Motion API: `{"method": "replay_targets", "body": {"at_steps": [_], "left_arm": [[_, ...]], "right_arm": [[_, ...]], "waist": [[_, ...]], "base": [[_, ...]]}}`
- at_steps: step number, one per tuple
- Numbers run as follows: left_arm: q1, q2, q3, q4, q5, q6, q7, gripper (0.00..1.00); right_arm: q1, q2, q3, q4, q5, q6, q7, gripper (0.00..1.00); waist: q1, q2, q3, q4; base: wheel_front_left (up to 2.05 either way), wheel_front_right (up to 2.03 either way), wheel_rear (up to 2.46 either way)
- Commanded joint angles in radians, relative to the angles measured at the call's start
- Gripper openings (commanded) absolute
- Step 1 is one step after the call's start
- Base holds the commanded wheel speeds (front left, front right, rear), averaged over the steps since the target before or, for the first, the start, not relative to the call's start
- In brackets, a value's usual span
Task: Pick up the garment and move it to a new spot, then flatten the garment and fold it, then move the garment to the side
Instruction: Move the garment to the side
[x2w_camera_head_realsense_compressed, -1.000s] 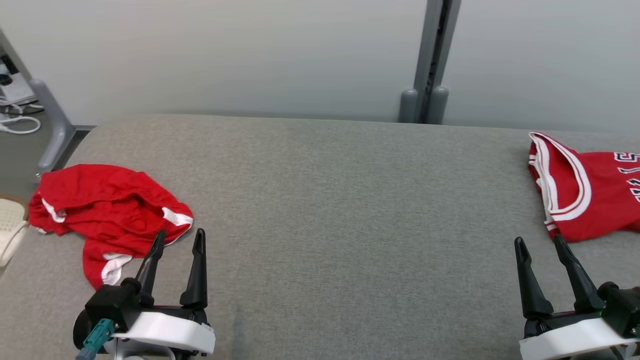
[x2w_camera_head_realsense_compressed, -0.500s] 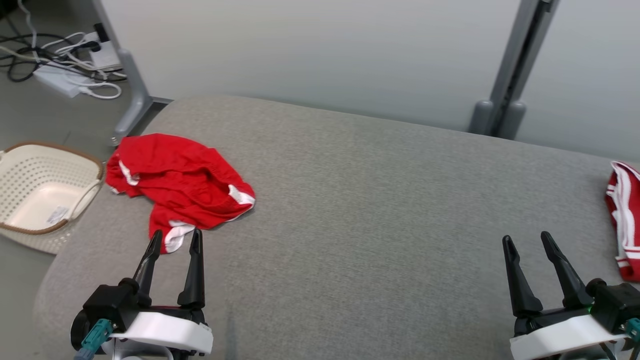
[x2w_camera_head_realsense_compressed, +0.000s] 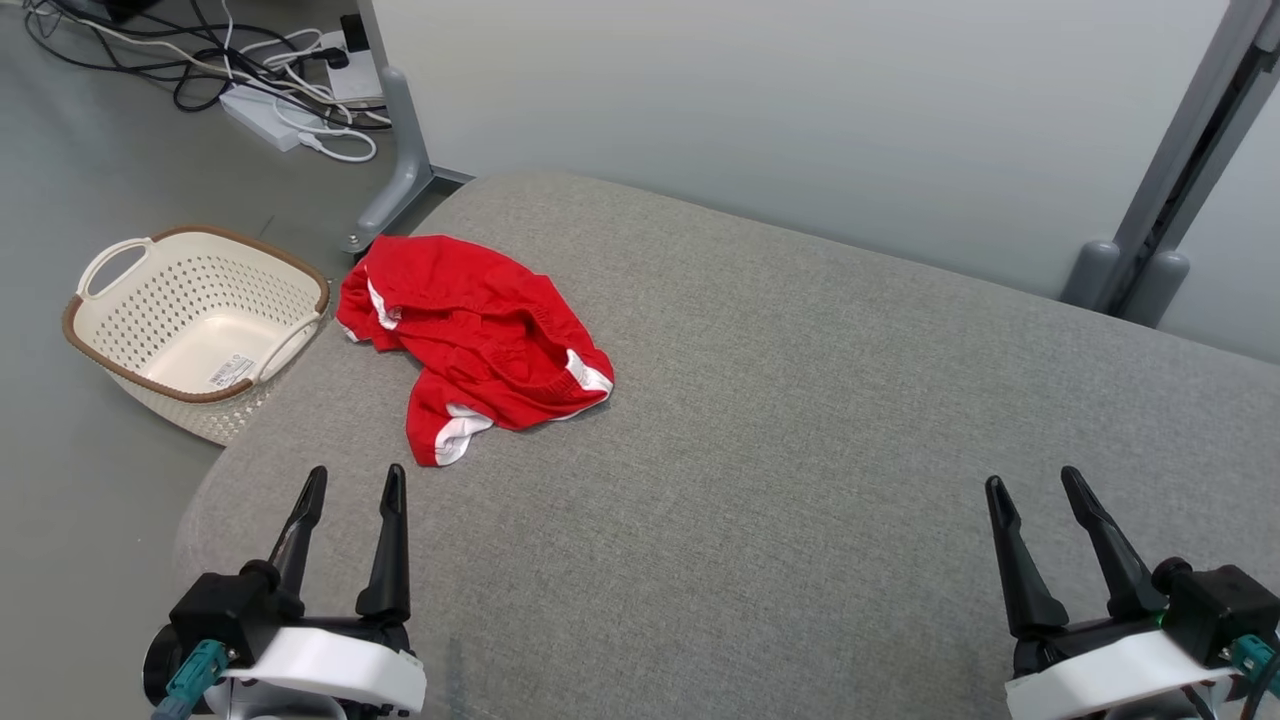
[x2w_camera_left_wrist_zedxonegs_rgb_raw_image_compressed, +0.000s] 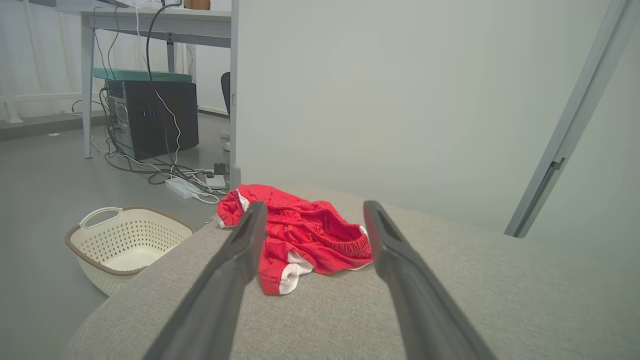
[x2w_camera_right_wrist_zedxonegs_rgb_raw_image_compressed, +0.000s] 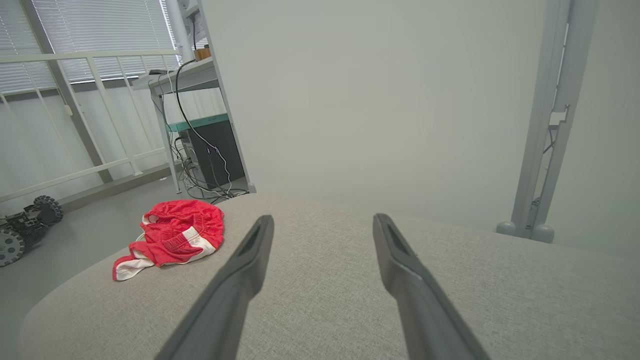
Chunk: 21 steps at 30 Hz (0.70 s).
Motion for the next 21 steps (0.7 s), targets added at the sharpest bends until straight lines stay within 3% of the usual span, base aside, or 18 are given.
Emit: {"method": "replay_targets", "body": {"at_steps": [1,12,21], "left_arm": [[-0.022,0.005,0.000,0.003,0.005,-0.003,-0.001,1.00],[-0.110,0.039,-0.001,0.036,0.000,-0.021,0.010,1.00],[-0.344,0.156,0.044,0.123,-0.082,-0.048,0.152,1.00]], "right_arm": [[-0.009,-0.005,0.002,0.006,0.001,0.001,-0.003,1.00],[-0.035,-0.018,0.019,0.004,-0.002,0.001,-0.003,1.00],[-0.088,-0.029,0.031,-0.008,-0.017,0.001,-0.003,1.00]], "waist": [[0.0000,-0.0001,-0.001,0.009],[0.0000,-0.0001,0.038,-0.024],[0.0000,-0.0001,0.143,-0.095]], "base": [[0.00,0.00,0.00],[0.00,0.00,0.00],[0.00,0.00,0.00]]}}
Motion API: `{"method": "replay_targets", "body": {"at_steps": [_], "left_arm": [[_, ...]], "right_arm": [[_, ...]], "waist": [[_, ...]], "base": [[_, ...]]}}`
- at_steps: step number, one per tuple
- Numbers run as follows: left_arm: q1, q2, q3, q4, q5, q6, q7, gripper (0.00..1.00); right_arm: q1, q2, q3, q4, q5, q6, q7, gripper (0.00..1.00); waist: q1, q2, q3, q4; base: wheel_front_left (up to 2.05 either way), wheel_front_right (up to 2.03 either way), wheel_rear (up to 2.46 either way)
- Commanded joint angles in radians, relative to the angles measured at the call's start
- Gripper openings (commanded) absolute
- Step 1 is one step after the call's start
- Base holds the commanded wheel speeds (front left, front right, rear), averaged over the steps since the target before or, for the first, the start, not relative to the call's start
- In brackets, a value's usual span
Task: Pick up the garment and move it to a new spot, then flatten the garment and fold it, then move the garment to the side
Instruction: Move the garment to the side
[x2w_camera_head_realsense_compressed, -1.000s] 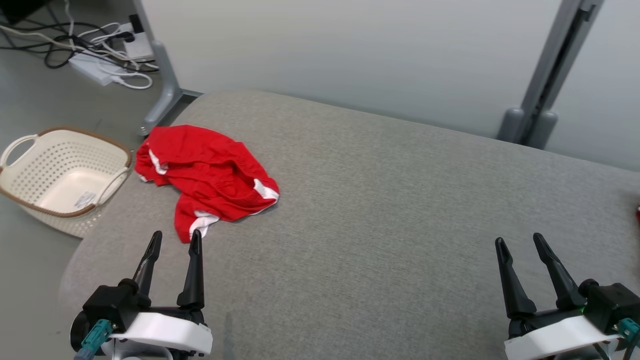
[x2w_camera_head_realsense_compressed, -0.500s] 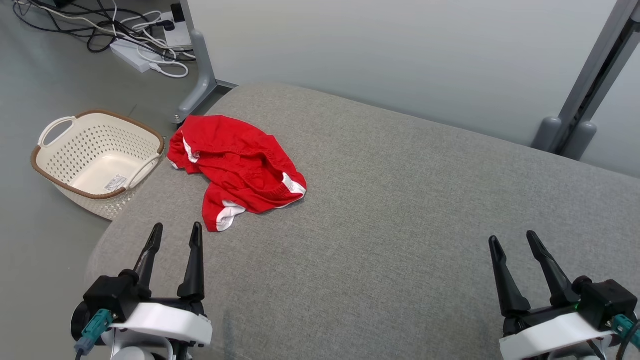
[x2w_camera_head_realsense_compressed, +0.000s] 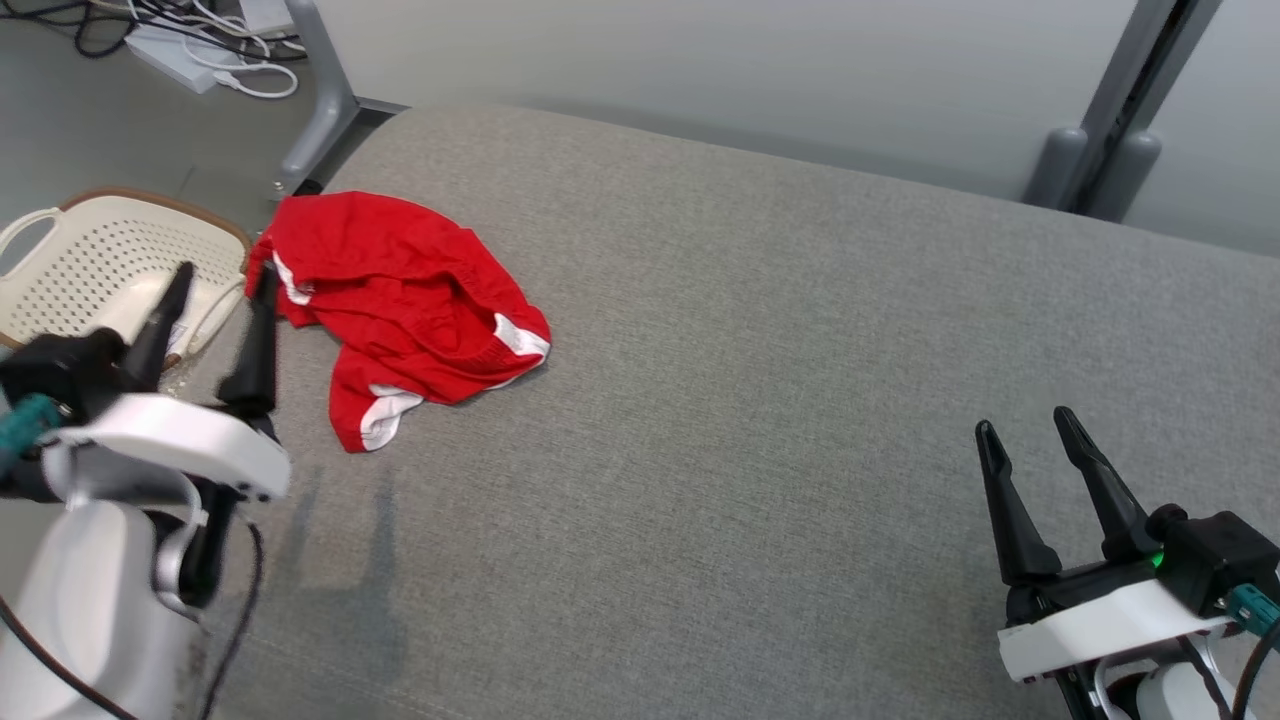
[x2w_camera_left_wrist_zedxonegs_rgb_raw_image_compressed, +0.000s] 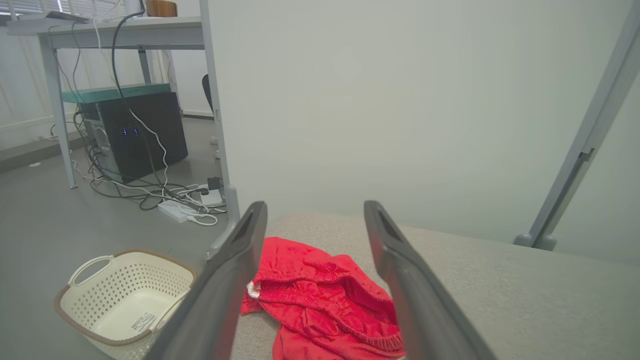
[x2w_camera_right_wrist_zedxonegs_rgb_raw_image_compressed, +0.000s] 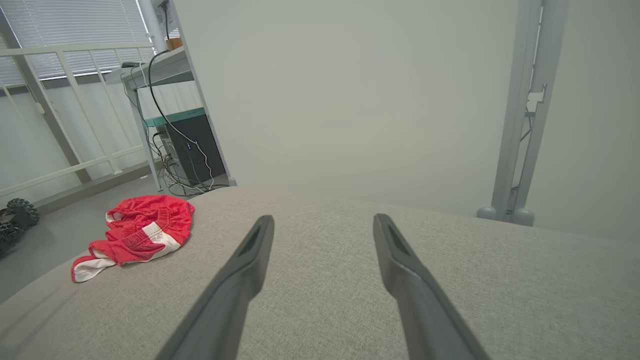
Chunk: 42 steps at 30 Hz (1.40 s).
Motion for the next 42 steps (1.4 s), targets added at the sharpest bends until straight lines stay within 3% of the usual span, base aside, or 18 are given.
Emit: {"method": "replay_targets", "body": {"at_steps": [1,8,18,26,36,37,39,40,42], "left_arm": [[-0.054,0.040,0.022,0.040,-0.019,-0.004,0.038,1.00],[-0.251,0.157,0.074,0.225,-0.156,-0.018,0.193,1.00],[-0.435,0.289,0.075,0.481,-0.356,-0.018,0.417,1.00],[-0.531,0.379,0.098,0.699,-0.385,0.010,0.514,1.00],[-0.596,0.426,0.081,0.835,-0.381,0.050,0.618,1.00],[-0.600,0.428,0.080,0.839,-0.382,0.049,0.616,0.89],[-0.606,0.432,0.073,0.847,-0.374,0.047,0.610,0.26],[-0.611,0.431,0.070,0.851,-0.371,0.046,0.605,0.00],[-0.619,0.432,0.065,0.857,-0.370,0.041,0.602,0.00]], "right_arm": [[-0.022,-0.005,0.008,0.000,-0.006,0.001,-0.003,1.00],[-0.074,-0.010,0.019,0.001,-0.015,0.001,-0.003,1.00],[-0.132,-0.024,0.027,-0.017,-0.022,0.001,-0.003,1.00],[-0.168,-0.018,0.036,-0.031,-0.028,0.001,-0.004,1.00],[-0.180,-0.017,0.025,-0.049,-0.033,0.001,-0.004,1.00],[-0.180,-0.017,0.023,-0.050,-0.033,0.001,-0.004,1.00],[-0.179,-0.016,0.020,-0.053,-0.034,0.001,-0.004,1.00],[-0.177,-0.014,0.018,-0.053,-0.035,0.001,-0.004,1.00],[-0.175,-0.011,0.017,-0.051,-0.038,0.001,-0.004,1.00]], "waist": [[0.0000,0.0000,0.052,-0.048],[0.0000,0.0000,0.136,-0.137],[0.0000,0.0000,0.240,-0.235],[0.0000,0.0000,0.318,-0.314],[0.0000,0.0000,0.372,-0.358],[0.0000,0.0000,0.375,-0.358],[0.0000,0.0000,0.378,-0.357],[0.0000,0.0000,0.378,-0.356],[0.0000,0.0000,0.378,-0.354]], "base": [[0.00,0.00,0.00],[0.00,0.00,0.00],[0.00,0.00,0.00],[0.00,0.00,0.00],[0.00,0.00,0.00],[0.00,0.00,0.00],[0.00,0.00,0.00],[0.00,0.00,0.00],[0.00,0.00,0.00]]}}
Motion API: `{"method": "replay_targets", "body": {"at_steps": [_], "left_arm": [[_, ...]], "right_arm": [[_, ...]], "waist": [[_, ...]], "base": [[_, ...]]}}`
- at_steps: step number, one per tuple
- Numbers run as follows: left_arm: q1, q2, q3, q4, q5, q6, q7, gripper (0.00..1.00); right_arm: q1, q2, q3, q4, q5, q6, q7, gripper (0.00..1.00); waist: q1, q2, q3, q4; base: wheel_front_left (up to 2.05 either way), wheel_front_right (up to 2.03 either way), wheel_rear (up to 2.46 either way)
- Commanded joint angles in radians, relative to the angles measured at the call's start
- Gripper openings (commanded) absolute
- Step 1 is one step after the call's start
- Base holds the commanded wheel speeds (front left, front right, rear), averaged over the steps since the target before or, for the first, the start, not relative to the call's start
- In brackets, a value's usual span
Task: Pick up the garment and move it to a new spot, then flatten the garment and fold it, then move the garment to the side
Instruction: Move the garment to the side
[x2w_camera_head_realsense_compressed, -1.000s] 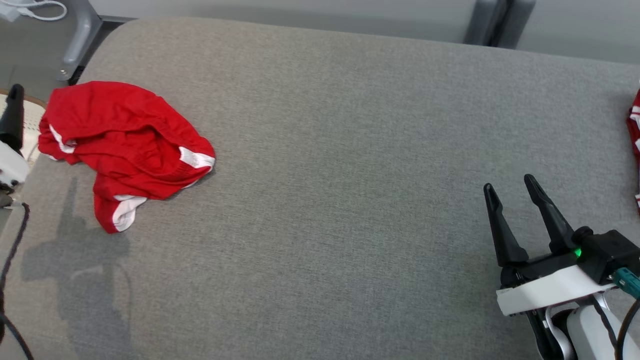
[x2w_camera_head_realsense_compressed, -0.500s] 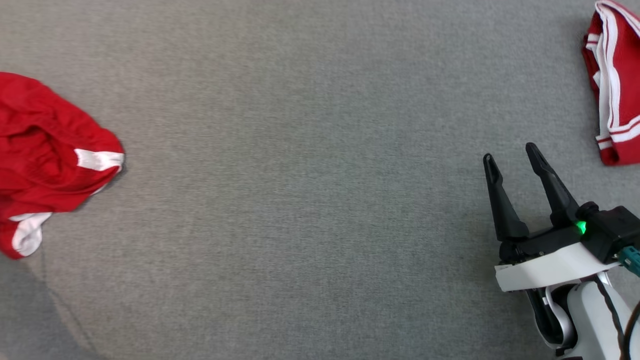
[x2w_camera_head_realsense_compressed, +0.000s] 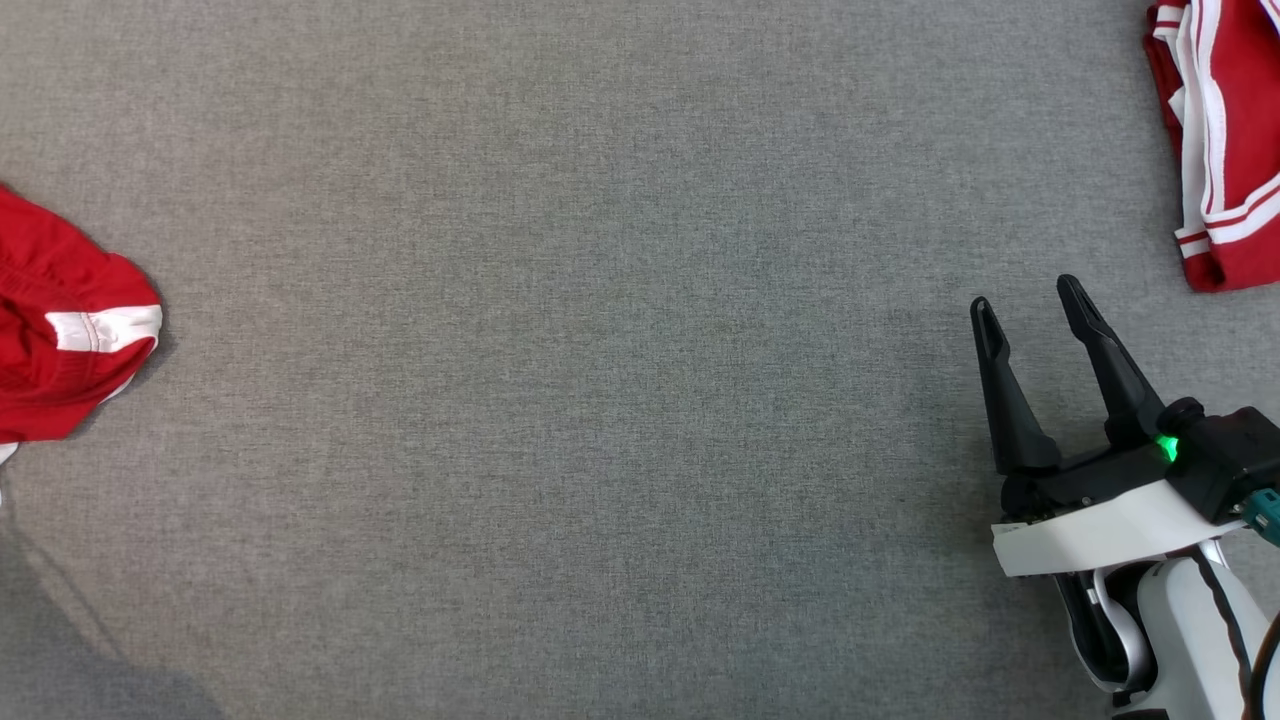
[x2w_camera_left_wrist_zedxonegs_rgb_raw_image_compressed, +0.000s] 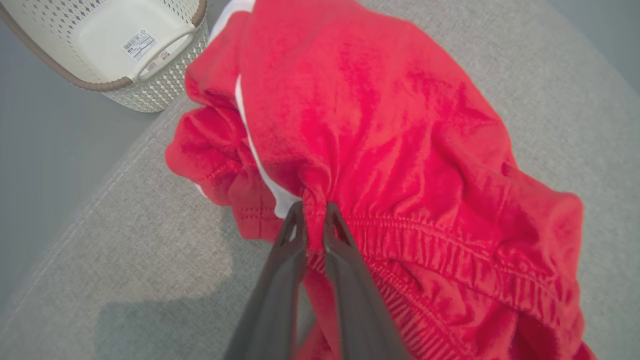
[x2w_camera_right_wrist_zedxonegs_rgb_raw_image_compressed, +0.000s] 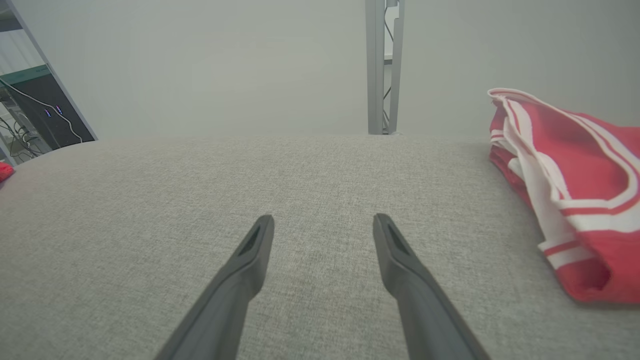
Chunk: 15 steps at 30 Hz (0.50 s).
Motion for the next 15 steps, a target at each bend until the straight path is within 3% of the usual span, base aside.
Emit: {"method": "replay_targets", "body": {"at_steps": [1,15], "left_arm": [[-0.025,0.002,-0.006,0.007,0.003,-0.008,-0.007,0.00],[-0.013,-0.002,-0.056,0.007,0.024,-0.054,-0.072,0.00]], "right_arm": [[-0.010,0.001,-0.005,-0.003,-0.007,0.001,-0.004,1.00],[0.005,0.009,0.007,0.028,0.006,0.001,-0.004,1.00]], "waist": [[0.0000,0.0000,-0.002,0.004],[0.0000,0.0000,-0.089,0.021]], "base": [[0.00,0.00,0.00],[0.00,0.00,0.00]]}}
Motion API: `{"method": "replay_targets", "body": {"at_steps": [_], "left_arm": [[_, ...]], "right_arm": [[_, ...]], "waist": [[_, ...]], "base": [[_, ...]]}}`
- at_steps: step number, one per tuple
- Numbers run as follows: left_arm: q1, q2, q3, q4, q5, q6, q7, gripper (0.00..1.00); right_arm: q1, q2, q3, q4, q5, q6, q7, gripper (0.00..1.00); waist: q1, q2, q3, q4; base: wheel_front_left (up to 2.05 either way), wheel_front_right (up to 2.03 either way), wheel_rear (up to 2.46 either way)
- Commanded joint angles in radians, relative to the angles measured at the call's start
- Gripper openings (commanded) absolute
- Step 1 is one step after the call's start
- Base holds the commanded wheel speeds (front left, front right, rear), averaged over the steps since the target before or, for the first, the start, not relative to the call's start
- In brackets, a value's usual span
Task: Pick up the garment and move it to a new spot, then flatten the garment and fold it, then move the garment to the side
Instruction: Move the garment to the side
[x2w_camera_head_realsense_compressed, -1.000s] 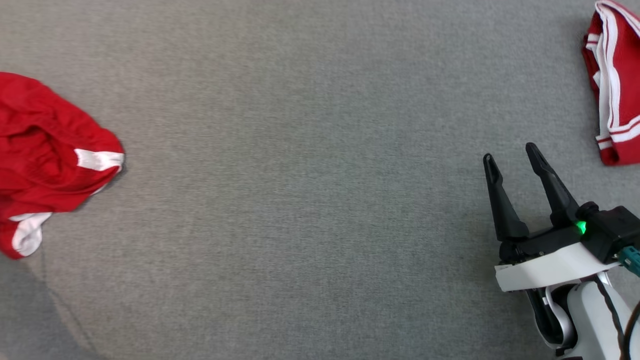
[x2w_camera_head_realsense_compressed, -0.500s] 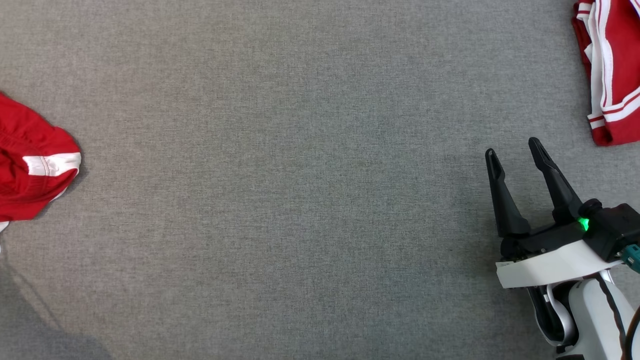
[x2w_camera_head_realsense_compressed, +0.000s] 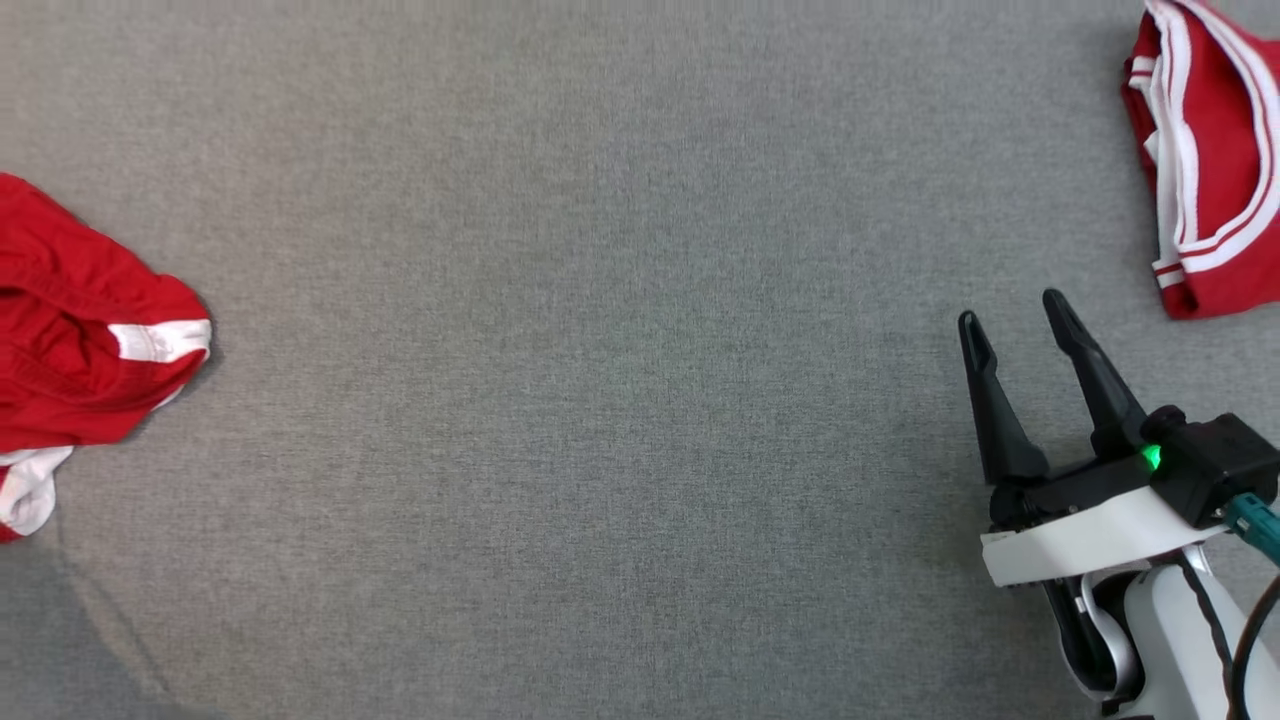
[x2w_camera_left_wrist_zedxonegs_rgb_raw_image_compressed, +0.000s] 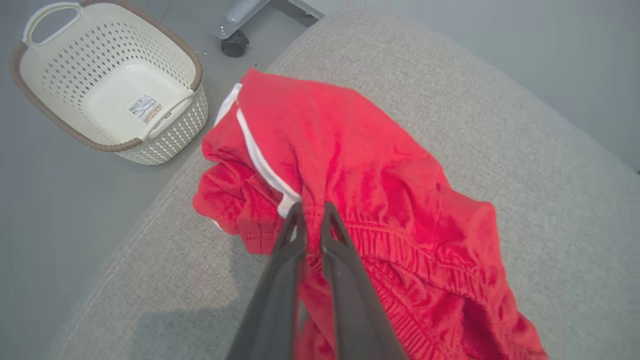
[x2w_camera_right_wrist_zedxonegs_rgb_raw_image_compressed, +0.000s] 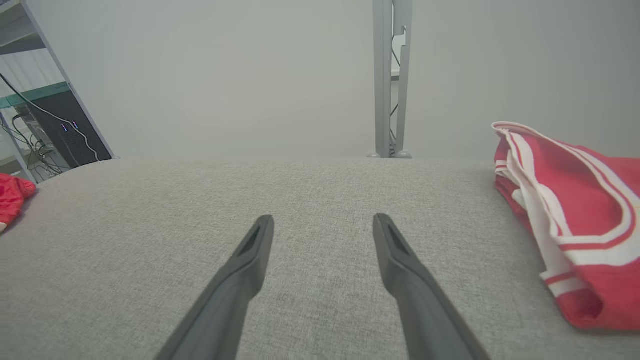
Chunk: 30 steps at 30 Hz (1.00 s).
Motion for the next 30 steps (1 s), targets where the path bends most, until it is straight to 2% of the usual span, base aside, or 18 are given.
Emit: {"method": "replay_targets", "body": {"at_steps": [1,8,16,18,23,30], "left_arm": [[0.012,-0.001,-0.012,-0.009,0.011,-0.004,-0.009,0.00],[0.058,-0.027,-0.139,-0.116,0.069,-0.011,-0.030,0.00],[0.146,-0.063,-0.299,-0.369,0.022,-0.012,0.031,0.00],[0.169,-0.059,-0.329,-0.432,0.017,-0.012,0.038,0.00],[0.236,-0.095,-0.385,-0.594,0.013,-0.011,0.064,0.00],[0.375,-0.194,-0.458,-0.862,0.013,0.046,0.087,0.00]], "right_arm": [[0.014,0.000,0.000,0.005,0.008,0.001,-0.004,1.00],[0.049,0.018,0.005,0.028,0.021,0.001,-0.004,1.00],[0.085,0.037,0.010,0.035,0.029,0.001,-0.004,1.00],[0.095,0.040,0.008,0.040,0.032,0.001,-0.003,1.00],[0.116,0.041,-0.001,0.048,0.039,0.001,-0.003,1.00],[0.116,0.028,-0.009,0.045,0.042,0.001,-0.003,1.00]], "waist": [[0.0000,0.0000,-0.042,0.000],[0.0000,0.0000,-0.160,-0.016],[0.0000,0.0000,-0.260,-0.049],[0.0000,0.0000,-0.278,-0.060],[0.0000,0.0000,-0.306,-0.087],[0.0000,0.0000,-0.311,-0.133]], "base": [[0.00,0.00,0.00],[0.00,0.00,0.00],[0.00,0.00,0.00],[0.00,0.00,0.00],[0.00,0.00,0.00],[0.00,0.00,0.00]]}}
